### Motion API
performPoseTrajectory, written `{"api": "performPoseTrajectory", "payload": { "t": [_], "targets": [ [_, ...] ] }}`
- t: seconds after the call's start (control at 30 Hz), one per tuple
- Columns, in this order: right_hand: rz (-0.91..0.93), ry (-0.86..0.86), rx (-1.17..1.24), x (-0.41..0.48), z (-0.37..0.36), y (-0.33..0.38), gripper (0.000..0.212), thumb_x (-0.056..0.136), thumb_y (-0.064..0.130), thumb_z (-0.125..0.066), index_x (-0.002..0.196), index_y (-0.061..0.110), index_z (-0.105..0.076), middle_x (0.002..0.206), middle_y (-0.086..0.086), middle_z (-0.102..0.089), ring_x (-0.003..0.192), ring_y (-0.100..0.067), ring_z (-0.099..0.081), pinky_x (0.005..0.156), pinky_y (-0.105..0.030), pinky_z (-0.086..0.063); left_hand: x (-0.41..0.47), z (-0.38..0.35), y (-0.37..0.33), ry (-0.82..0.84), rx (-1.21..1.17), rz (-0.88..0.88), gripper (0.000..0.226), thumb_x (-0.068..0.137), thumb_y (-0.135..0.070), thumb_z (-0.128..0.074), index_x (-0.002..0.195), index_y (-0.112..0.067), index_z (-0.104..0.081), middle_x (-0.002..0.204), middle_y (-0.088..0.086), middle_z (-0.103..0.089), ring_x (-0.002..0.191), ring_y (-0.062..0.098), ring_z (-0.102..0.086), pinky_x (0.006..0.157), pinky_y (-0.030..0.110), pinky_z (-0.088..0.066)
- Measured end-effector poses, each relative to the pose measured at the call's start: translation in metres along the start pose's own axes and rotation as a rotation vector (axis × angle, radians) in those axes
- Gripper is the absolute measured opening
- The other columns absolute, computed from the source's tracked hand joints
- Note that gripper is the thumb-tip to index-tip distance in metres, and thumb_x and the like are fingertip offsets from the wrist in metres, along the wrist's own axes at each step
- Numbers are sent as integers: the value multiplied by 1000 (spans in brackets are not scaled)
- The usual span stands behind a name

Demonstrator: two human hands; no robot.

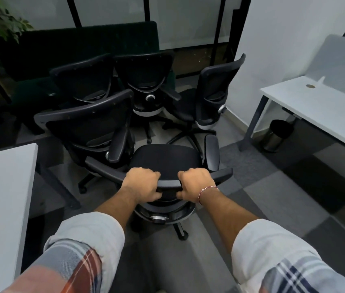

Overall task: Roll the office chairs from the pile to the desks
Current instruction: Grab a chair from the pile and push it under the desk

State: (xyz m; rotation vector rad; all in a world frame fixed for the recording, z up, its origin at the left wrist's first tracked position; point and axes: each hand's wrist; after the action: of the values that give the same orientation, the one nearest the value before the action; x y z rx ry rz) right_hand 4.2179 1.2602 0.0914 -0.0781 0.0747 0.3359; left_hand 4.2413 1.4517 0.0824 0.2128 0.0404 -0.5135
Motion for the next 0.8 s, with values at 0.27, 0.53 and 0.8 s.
{"api": "performPoseTrajectory", "payload": {
  "t": [0.27, 0.53, 0.8],
  "targets": [
    [33, -23, -13, -32, -4, 6, 34, 81, 50, -63, 86, 21, -46, 81, 0, -64, 71, -25, -58, 62, -32, -38, -23, 0, -13, 5, 33, -41, 37, 79, -63, -55, 85, -28, -43, 86, -6, -64, 78, 19, -65, 67, 34, -52],
    [13, -15, -35, -84, -10, 1, 34, 81, 50, -63, 87, 20, -48, 77, 1, -60, 69, -23, -57, 61, -32, -36, -53, 6, -59, 19, 25, -45, 37, 81, -60, -55, 87, -26, -44, 87, -6, -63, 79, 21, -64, 67, 34, -49],
    [-49, -2, -38, -153, -11, -8, 35, 80, 51, -61, 84, 20, -46, 73, 3, -58, 63, -23, -52, 60, -31, -38, -82, 21, -109, -2, 48, -136, 33, 82, -57, -54, 86, -26, -43, 76, -7, -53, 66, 19, -51, 59, 33, -37]
  ]
}}
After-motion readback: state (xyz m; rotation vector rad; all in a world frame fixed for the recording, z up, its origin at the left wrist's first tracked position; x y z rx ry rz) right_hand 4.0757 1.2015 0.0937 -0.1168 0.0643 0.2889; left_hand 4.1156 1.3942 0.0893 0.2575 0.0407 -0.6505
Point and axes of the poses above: each hand's wrist, its own x-axis towards the middle knuckle, its own z-axis out of the back of the hand, y = z × x
